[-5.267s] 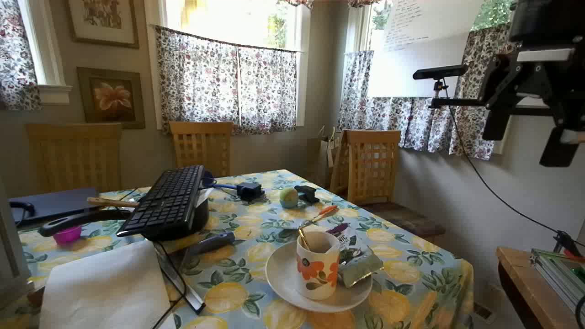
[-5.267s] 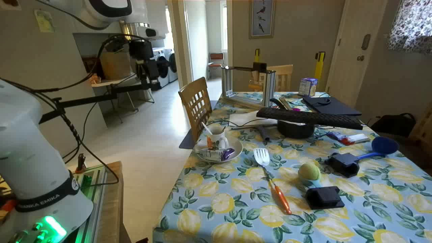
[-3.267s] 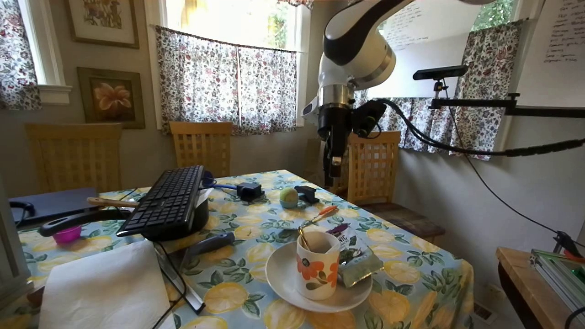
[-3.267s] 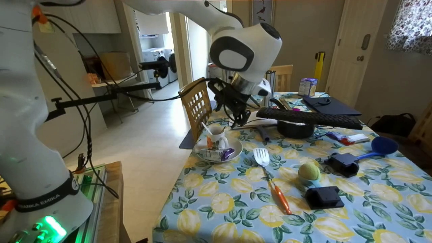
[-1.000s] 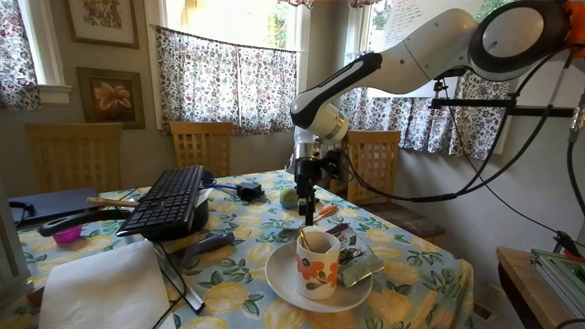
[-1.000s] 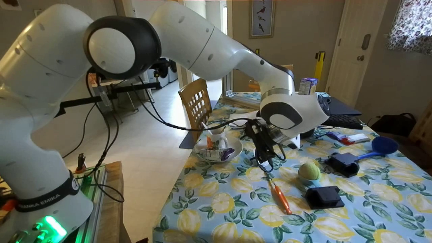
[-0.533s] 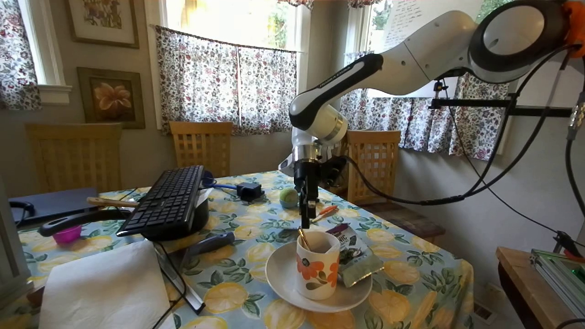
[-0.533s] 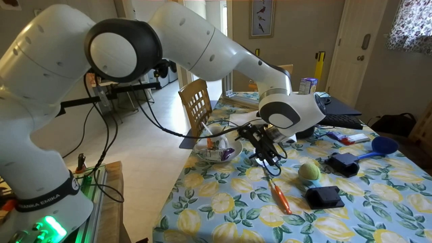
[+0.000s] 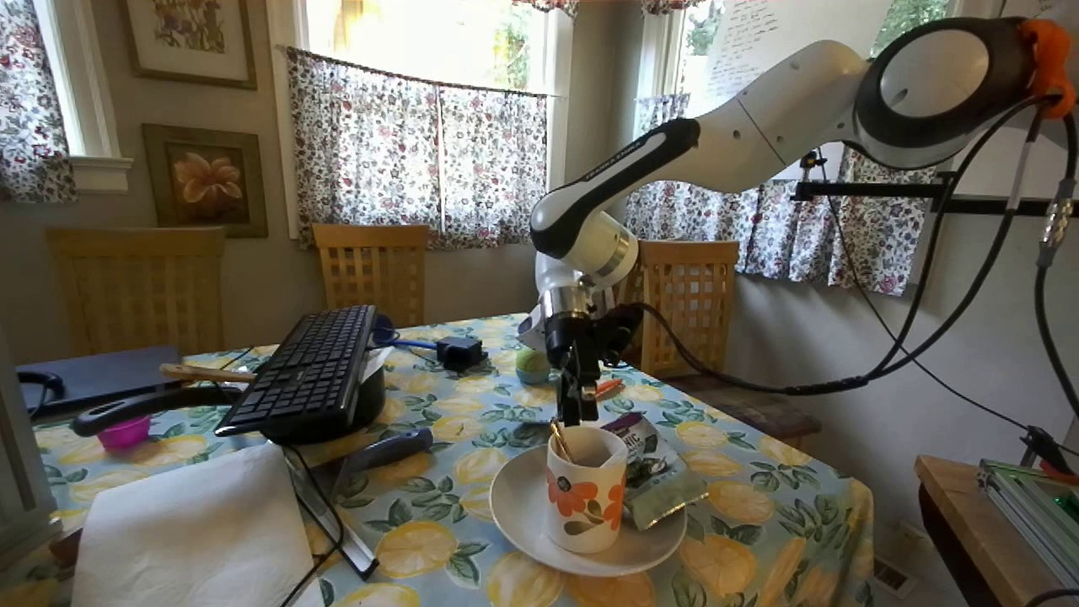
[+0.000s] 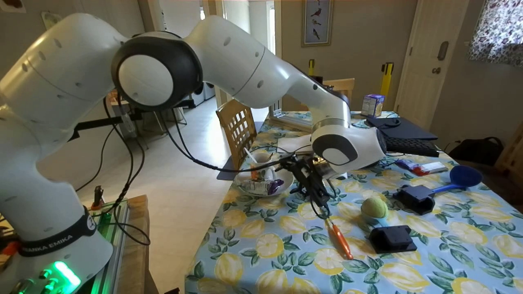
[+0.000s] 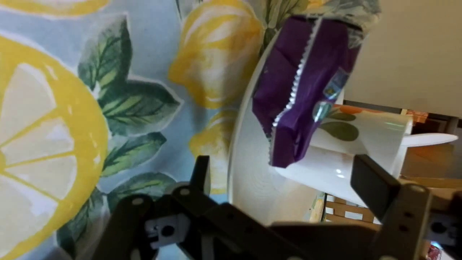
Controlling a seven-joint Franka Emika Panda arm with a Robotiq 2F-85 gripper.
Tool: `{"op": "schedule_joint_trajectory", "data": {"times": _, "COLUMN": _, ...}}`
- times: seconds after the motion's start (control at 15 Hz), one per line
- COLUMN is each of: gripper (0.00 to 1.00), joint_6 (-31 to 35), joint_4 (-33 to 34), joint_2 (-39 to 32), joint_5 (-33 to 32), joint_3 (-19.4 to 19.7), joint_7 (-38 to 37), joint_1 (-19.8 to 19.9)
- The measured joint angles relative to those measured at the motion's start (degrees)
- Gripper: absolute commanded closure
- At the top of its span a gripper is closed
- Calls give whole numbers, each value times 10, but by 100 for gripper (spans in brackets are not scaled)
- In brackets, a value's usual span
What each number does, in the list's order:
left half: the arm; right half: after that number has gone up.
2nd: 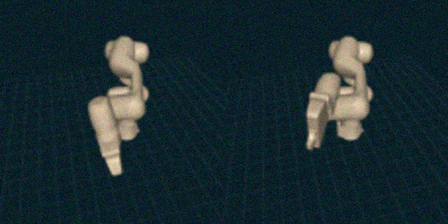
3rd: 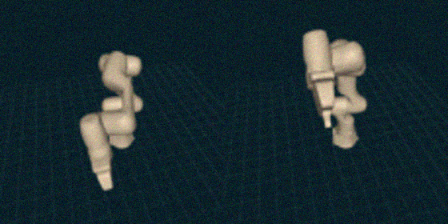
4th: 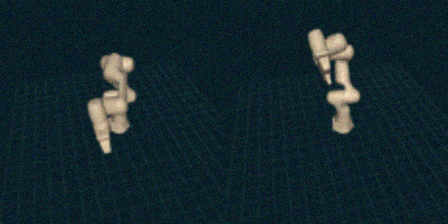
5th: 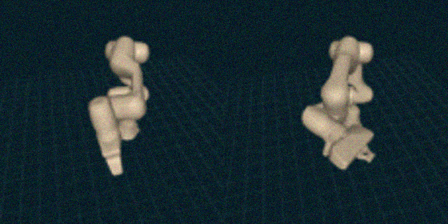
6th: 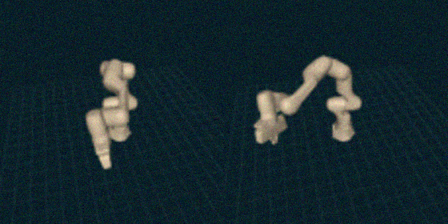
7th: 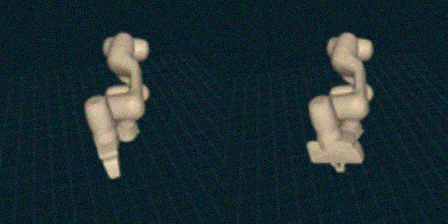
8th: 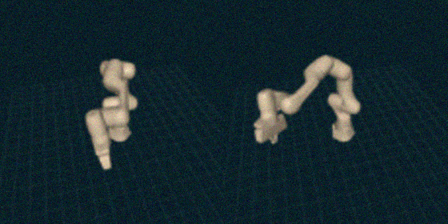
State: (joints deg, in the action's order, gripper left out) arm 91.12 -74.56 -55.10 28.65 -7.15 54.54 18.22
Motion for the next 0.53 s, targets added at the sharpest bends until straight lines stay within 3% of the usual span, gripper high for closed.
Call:
{"op": "schedule_joint_trajectory", "data": {"times": 0.27, "gripper": 7, "joint_6": -20, "joint_4": 28, "joint_2": -32, "joint_5": 1, "joint_3": -3, "joint_7": 4, "joint_1": 4}}
{"op": "schedule_joint_trajectory", "data": {"times": 0.33, "gripper": 13, "joint_6": -28, "joint_4": 37, "joint_2": -40, "joint_5": 2, "joint_3": -4, "joint_7": 4, "joint_1": 7}}
{"op": "schedule_joint_trajectory", "data": {"times": 0.53, "gripper": 12, "joint_6": -54, "joint_4": 69, "joint_2": -61, "joint_5": 8, "joint_3": -10, "joint_7": 4, "joint_1": 16}}
